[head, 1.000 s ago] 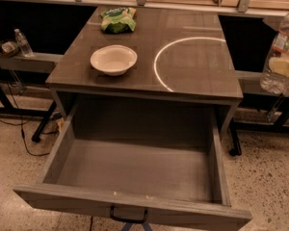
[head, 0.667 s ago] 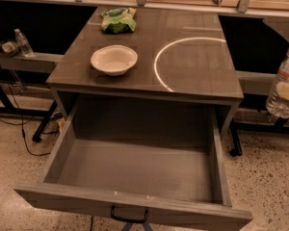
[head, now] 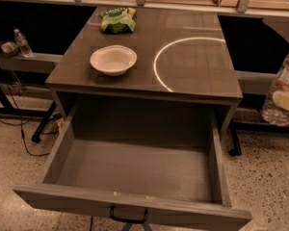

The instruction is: Place water bottle into top drawer

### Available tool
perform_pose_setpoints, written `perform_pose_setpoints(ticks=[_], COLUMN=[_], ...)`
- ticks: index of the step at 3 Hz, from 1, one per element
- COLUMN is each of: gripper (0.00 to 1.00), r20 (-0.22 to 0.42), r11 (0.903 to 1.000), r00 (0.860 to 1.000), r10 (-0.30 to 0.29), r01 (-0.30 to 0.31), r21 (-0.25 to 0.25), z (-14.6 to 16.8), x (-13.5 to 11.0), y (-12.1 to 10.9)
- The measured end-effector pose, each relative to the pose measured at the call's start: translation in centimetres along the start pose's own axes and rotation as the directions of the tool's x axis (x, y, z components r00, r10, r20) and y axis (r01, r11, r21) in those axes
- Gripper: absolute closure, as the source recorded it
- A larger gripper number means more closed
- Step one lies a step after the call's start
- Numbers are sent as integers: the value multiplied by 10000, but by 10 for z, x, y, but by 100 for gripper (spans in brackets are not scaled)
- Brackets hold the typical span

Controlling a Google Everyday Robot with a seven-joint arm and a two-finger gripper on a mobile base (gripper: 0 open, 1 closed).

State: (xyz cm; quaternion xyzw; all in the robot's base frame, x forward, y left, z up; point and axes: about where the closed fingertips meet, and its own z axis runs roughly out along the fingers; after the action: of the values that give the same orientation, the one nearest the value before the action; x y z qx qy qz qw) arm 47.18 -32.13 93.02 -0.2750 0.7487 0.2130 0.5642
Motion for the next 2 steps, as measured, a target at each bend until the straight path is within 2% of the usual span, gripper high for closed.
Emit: perform_pose_setpoints(ticks=[1,2], gripper=[100,100], r20=[69,225], r11=[9912,9715], r00=[9999,9995], r10=[-94,-220], r01=[103,267], r21=[-1322,-2355], z=[19,39], x=[28,50], y=[42,76])
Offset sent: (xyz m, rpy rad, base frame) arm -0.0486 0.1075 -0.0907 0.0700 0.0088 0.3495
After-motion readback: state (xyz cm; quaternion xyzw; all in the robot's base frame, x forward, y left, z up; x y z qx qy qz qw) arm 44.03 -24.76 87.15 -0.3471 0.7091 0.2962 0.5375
